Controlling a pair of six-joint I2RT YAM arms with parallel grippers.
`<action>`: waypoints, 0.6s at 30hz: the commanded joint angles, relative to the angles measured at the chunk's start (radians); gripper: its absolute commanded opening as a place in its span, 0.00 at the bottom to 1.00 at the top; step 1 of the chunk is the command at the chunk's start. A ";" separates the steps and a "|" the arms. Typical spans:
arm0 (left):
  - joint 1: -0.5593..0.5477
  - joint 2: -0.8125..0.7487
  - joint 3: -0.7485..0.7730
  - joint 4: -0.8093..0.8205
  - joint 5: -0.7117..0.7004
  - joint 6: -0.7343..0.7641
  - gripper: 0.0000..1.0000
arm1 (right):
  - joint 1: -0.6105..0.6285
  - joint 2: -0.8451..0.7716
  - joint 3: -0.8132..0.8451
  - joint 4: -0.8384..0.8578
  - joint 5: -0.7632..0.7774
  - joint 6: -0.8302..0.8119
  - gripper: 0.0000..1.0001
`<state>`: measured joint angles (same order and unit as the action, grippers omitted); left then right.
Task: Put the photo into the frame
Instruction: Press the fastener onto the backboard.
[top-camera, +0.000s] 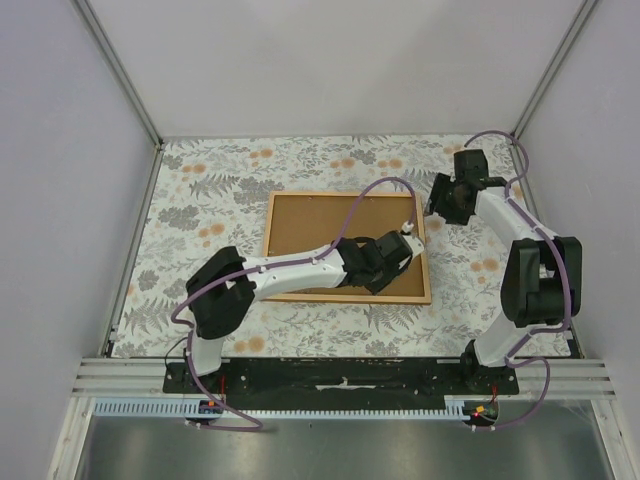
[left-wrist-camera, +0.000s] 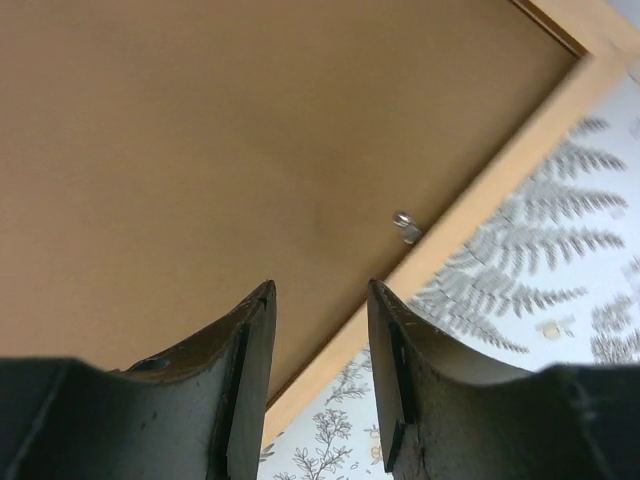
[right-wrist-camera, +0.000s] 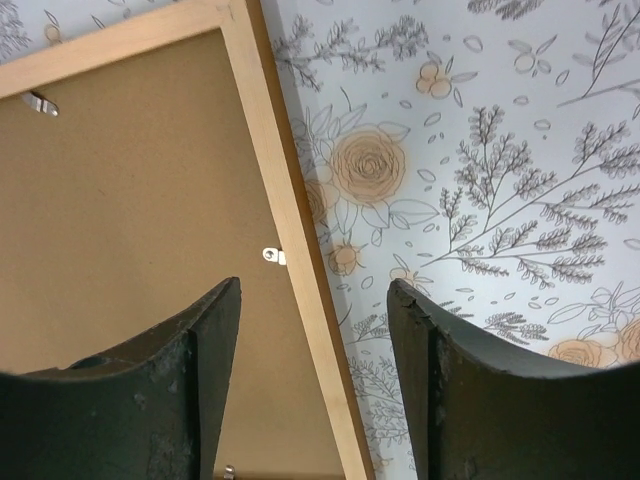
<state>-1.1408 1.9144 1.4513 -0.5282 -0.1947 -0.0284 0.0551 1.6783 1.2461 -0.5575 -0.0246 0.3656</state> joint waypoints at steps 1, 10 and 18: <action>0.038 -0.012 0.072 -0.085 -0.218 -0.278 0.48 | -0.005 -0.019 -0.045 0.013 -0.049 0.009 0.63; 0.072 -0.029 0.081 -0.199 -0.170 -0.468 0.49 | 0.035 -0.031 -0.187 0.070 -0.055 0.010 0.45; 0.075 -0.081 0.058 -0.173 -0.098 -0.446 0.50 | 0.087 -0.002 -0.202 0.056 0.018 0.001 0.45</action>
<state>-1.0668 1.9163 1.4933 -0.7238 -0.3378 -0.4431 0.1219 1.6787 1.0374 -0.5236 -0.0597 0.3737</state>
